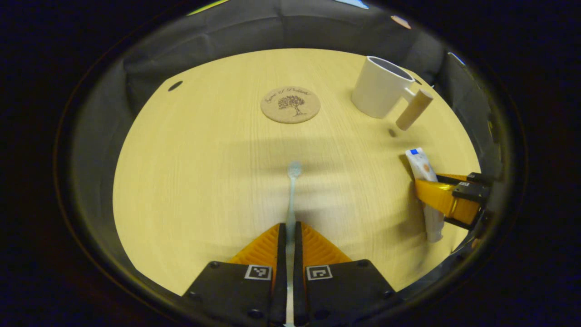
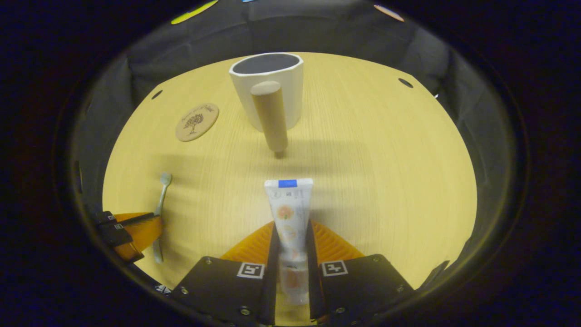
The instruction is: Put the toothbrush and toothpaste on the desktop into the cup, then pick up the cup and place it on the coaster on the desktop.
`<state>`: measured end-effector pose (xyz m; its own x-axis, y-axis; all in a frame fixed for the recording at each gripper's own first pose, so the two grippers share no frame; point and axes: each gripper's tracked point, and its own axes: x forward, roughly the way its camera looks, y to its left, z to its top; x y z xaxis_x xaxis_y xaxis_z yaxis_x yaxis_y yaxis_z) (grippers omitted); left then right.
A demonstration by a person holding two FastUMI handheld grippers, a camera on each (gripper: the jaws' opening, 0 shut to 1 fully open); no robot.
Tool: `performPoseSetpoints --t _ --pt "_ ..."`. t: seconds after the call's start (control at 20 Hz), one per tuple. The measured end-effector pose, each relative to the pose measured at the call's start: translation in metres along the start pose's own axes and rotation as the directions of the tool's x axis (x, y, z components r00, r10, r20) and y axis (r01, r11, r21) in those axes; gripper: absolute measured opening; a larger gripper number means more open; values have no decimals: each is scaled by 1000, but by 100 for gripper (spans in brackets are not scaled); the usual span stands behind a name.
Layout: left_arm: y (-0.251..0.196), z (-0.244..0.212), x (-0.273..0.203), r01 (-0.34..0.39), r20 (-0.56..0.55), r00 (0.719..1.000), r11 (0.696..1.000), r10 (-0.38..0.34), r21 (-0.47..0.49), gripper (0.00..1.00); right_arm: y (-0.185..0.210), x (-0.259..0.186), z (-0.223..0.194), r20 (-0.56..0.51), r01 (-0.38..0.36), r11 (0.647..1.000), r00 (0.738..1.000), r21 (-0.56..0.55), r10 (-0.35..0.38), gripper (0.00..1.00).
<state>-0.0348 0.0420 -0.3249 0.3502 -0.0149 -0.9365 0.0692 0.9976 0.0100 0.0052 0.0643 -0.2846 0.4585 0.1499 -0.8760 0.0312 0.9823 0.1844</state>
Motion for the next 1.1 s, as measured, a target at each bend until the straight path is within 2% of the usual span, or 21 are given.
performPoseSetpoints --t 0.05,0.1,0.2,0.25,0.4,0.55,0.75,0.9,1.1 --pt "1 -1 1 3 -1 1000 1000 -3 3 14 -1 -3 3 16 -2 1000 1000 5 2 31" --pt "1 0 -1 10 3 1000 1000 -10 6 13 0 -2 2 13 -15 1000 1000 6 15 25" --pt "1 2 -1 27 19 999 1000 -27 5 13 1 -2 4 35 -39 999 999 -1 39 24" --pt "2 1 -1 40 35 999 999 -40 2 8 3 -1 4 41 -59 998 997 -7 59 19" --pt "2 3 -2 68 82 995 997 -65 -34 8 6 -3 7 88 -98 995 991 -19 100 19" --pt "9 3 -7 86 149 986 994 -76 -63 8 11 -10 14 166 -148 989 975 -12 148 19" --pt "12 17 -20 107 251 964 991 -82 -85 8 10 -24 22 264 -176 984 949 -8 172 19" --pt "14 31 -37 141 346 933 985 -100 -96 8 14 -39 34 366 -199 980 910 -24 194 19" --pt "16 61 -58 140 477 874 987 -89 -74 8 26 -66 61 519 -228 971 824 -67 229 19"
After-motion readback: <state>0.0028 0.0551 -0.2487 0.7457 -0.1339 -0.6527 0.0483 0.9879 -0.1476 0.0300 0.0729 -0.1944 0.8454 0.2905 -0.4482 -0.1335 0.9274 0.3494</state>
